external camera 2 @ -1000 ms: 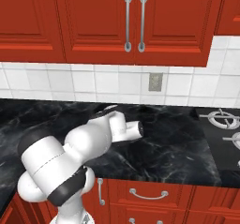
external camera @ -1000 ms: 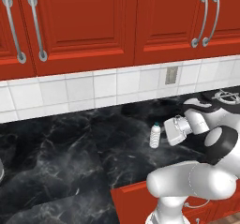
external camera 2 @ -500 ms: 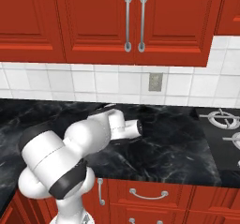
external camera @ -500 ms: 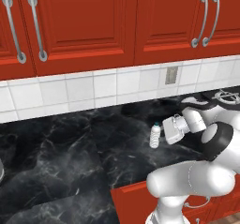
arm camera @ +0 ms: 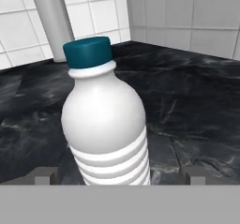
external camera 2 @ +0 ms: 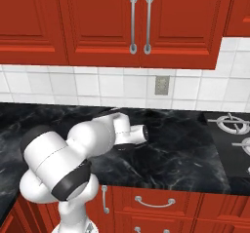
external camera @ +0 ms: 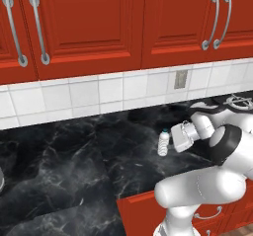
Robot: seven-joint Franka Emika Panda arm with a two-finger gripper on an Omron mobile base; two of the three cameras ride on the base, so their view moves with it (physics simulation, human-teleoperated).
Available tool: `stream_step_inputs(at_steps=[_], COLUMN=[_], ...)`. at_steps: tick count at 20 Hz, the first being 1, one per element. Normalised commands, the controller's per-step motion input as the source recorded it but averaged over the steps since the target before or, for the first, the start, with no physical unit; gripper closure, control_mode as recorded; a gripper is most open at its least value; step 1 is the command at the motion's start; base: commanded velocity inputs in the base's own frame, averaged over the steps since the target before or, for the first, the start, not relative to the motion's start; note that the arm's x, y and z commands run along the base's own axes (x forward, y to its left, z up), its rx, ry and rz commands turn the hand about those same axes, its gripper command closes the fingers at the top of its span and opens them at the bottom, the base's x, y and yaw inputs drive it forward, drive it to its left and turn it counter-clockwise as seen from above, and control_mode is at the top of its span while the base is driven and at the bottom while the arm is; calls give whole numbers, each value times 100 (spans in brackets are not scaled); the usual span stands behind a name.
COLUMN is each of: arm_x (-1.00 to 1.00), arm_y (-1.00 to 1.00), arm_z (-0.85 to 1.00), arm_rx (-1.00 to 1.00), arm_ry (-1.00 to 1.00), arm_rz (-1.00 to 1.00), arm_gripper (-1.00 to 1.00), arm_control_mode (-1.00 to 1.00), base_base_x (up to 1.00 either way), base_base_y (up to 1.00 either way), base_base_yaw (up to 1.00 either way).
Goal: Place the drinks on the dining counter in a tight cluster.
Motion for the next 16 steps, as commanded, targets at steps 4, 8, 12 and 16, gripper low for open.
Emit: stream_step_inputs(at_steps=[4, 8, 12, 16], arm_x=[0, 0, 0, 0], arm_y=[7, 11, 11, 7], arm_z=[-4, -1, 0, 0], arm_rx=[0, 0, 0, 0], arm_ry=[0, 0, 0, 0], arm_rz=[0, 0, 0, 0], arm_gripper=[-100, -100, -100, -100], arm_control_mode=[-100, -100, -100, -100], base_base_x=[0, 0, 0, 0], base_base_y=[0, 0, 0, 0], base_base_yaw=[0, 0, 0, 0])
